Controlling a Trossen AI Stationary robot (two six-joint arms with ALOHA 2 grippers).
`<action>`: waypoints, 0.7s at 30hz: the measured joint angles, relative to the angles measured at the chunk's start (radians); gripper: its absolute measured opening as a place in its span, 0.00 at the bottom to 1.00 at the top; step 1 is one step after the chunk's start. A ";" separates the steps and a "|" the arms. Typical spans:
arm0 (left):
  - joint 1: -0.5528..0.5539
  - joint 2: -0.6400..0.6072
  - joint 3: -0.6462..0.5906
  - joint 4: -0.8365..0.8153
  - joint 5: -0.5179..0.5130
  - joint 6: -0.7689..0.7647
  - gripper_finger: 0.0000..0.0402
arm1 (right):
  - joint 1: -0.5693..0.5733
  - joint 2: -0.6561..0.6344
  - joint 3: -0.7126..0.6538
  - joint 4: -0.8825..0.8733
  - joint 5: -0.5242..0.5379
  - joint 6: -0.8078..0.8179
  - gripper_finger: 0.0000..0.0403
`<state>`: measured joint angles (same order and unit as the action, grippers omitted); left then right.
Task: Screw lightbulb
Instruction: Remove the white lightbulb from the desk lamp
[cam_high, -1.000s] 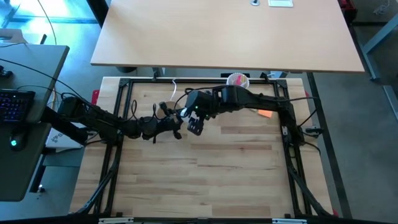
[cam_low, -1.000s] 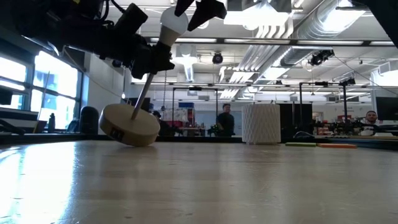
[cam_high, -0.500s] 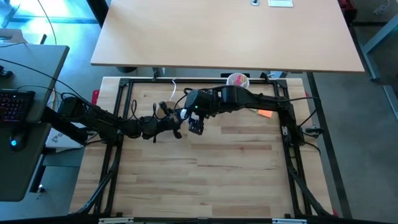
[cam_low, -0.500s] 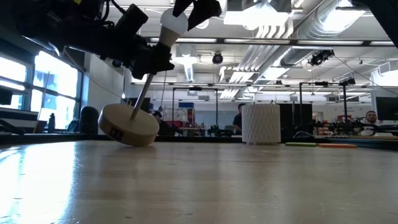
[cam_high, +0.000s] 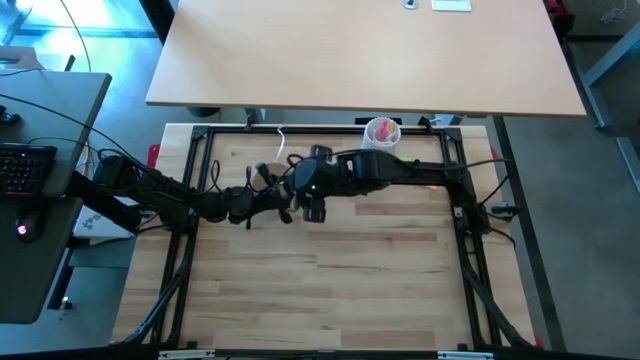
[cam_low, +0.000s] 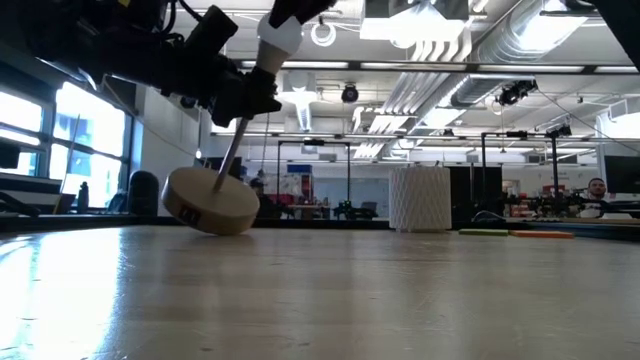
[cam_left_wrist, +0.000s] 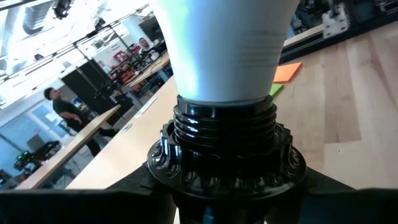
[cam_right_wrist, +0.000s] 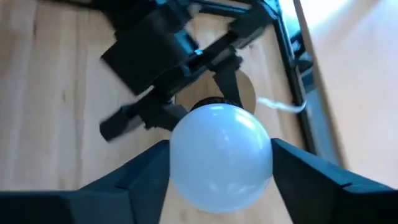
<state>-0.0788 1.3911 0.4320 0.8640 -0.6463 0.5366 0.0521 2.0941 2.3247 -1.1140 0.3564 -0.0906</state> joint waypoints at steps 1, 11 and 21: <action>0.000 0.000 0.000 -0.003 0.013 0.002 0.41 | 0.004 0.003 0.000 -0.004 0.003 -0.054 0.59; 0.001 0.000 0.000 -0.016 0.190 0.022 0.41 | 0.077 0.006 0.000 -0.076 0.016 -0.794 0.52; 0.008 -0.002 0.001 -0.021 0.318 -0.018 0.40 | 0.165 0.008 -0.002 -0.016 0.116 -0.806 0.62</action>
<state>-0.0708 1.3893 0.4332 0.8431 -0.3281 0.5186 0.2175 2.1021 2.3231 -1.1300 0.4725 -0.8963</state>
